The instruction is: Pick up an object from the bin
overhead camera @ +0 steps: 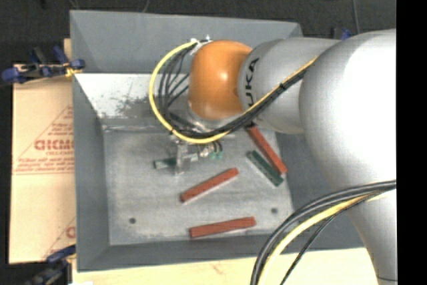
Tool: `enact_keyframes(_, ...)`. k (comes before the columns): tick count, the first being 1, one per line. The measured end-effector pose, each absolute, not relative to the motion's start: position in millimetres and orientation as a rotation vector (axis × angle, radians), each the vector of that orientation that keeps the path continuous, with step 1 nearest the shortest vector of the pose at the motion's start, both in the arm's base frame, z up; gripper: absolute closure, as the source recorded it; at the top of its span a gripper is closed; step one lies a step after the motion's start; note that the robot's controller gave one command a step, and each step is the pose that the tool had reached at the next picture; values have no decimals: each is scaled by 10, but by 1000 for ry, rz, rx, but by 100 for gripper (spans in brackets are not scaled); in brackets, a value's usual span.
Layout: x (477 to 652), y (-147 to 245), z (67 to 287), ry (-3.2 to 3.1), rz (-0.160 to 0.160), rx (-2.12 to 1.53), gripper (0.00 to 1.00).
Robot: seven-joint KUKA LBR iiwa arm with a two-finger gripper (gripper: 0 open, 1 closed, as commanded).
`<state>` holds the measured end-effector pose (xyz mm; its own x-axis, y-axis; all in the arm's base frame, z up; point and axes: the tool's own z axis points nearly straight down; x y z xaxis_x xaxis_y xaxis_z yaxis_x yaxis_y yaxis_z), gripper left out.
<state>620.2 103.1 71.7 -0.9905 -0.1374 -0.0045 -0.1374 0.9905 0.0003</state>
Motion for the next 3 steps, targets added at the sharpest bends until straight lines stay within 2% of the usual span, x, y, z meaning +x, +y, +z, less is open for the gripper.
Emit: enact_keyframes(3, 6207, 1028, 866, 3132, 2, -211, 100)
